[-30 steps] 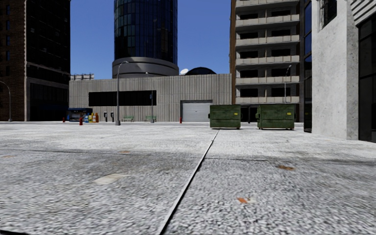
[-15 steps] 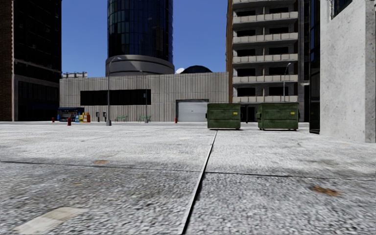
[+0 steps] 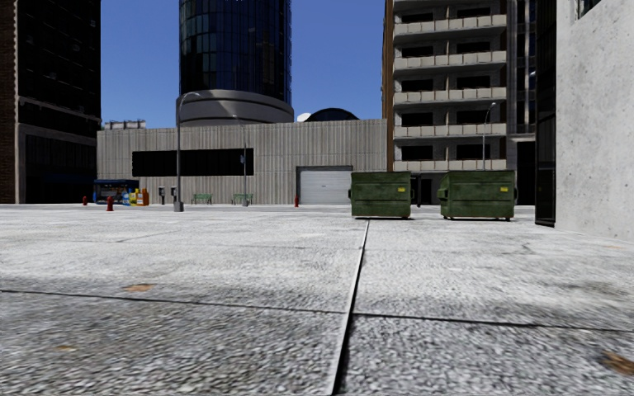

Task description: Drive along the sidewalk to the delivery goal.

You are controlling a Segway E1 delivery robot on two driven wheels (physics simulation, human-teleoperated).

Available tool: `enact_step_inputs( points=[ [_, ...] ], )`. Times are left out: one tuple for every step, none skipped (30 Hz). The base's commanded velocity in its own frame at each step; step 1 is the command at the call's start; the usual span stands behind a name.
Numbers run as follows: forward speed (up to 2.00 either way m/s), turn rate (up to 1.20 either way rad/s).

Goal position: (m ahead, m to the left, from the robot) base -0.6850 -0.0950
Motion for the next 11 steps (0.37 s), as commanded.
enact_step_inputs(
  points=[
    [0.0,0.0],
    [0.0,0.0],
    [0.0,0.0],
    [0.0,0.0],
    [0.0,0.0],
    [0.0,0.0],
    [0.0,0.0],
    [0.0,0.0],
    [0.0,0.0],
    [0.0,0.0],
    [0.0,0.0]
  ],
)
